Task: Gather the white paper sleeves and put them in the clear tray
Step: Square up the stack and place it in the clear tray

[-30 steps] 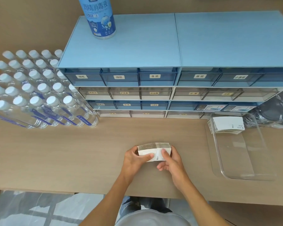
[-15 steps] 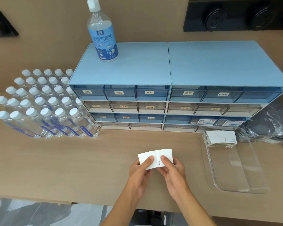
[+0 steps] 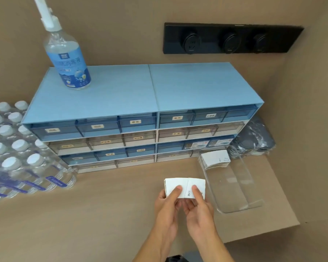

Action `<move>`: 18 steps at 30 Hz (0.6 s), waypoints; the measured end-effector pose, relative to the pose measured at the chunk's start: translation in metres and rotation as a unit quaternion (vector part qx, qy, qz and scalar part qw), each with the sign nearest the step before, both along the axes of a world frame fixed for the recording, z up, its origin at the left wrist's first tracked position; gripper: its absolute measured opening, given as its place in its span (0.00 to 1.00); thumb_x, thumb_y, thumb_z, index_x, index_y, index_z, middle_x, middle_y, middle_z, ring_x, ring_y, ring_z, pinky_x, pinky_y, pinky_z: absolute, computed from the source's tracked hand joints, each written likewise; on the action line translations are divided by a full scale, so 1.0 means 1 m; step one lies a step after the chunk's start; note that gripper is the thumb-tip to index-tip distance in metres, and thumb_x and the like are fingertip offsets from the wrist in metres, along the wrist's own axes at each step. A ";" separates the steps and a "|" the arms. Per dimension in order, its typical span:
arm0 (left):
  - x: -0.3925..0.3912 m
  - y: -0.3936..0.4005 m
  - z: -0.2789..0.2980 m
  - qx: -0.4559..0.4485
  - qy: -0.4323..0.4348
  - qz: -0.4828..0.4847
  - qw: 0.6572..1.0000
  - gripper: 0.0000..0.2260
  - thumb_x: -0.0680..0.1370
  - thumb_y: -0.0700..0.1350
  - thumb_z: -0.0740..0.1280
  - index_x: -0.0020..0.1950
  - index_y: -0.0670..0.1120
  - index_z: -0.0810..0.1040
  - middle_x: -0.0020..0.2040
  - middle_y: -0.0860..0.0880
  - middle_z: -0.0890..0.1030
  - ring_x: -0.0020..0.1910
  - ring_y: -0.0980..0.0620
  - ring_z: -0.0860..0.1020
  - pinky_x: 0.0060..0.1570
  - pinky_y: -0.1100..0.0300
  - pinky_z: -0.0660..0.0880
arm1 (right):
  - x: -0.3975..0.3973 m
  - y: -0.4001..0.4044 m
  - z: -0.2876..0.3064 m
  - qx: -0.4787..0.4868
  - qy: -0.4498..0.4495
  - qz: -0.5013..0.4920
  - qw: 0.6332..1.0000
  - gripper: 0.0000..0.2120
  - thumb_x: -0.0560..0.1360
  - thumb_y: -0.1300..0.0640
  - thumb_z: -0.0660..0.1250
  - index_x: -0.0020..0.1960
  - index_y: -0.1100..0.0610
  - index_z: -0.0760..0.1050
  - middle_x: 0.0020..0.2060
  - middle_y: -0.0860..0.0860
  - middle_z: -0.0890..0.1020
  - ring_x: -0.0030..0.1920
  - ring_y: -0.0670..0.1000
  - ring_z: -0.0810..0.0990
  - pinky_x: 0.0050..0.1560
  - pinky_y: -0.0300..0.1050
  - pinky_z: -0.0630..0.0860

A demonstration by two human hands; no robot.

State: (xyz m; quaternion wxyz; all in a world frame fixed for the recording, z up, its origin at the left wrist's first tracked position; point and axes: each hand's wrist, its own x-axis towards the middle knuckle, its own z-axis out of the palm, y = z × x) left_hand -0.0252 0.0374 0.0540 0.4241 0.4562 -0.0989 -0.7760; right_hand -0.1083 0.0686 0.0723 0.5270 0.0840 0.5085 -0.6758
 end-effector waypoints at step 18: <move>-0.201 -0.001 0.025 0.076 0.051 0.044 0.995 0.17 0.74 0.34 0.72 0.62 0.34 0.78 0.55 0.33 0.84 0.42 0.43 0.85 0.37 0.58 0.83 | -0.187 -0.008 -0.002 -0.005 -0.116 -0.022 0.993 0.24 0.73 0.60 0.70 0.68 0.65 0.73 0.44 0.56 0.84 0.45 0.52 0.80 0.51 0.43 0.74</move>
